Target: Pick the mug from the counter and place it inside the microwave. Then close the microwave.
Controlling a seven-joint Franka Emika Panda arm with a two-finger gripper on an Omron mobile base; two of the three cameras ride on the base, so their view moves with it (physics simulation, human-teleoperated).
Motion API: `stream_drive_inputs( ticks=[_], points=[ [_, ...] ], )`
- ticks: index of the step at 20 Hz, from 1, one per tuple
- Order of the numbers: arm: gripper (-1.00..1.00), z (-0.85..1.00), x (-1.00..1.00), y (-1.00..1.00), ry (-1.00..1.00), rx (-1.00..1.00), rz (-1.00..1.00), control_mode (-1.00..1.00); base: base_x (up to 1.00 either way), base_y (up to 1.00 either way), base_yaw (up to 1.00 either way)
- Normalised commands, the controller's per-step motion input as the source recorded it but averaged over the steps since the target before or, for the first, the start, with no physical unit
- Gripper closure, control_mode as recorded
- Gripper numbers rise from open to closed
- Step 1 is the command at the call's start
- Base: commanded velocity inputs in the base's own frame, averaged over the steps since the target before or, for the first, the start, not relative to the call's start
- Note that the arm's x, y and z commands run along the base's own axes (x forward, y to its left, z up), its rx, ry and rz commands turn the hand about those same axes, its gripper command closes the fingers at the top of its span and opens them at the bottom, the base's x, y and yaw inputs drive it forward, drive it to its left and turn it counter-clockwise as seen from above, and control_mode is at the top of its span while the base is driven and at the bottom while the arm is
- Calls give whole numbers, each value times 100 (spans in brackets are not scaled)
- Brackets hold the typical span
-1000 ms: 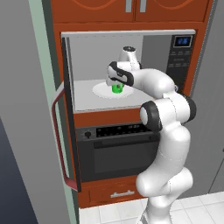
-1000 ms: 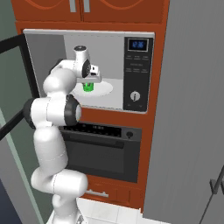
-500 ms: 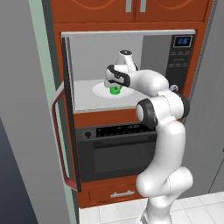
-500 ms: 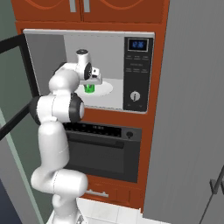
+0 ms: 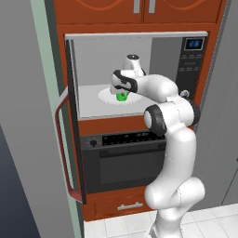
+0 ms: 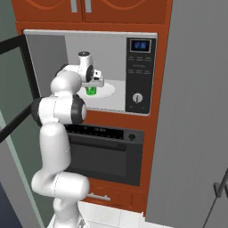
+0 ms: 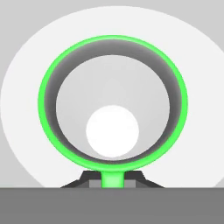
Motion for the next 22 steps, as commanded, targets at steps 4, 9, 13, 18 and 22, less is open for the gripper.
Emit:
stream_drive_inputs(
  ticks=[4,9,13,18,22],
  points=[
    [100,-3,0,0,0,0,0,-100,0,0,0],
    [-100,0,0,0,0,0,0,-100,0,0,0],
    [-100,0,0,0,0,0,0,-100,0,0,0],
    [-100,0,-30,0,0,0,0,-100,0,0,0],
    [-100,0,-74,0,-3,0,0,-100,0,0,0]
  ],
)
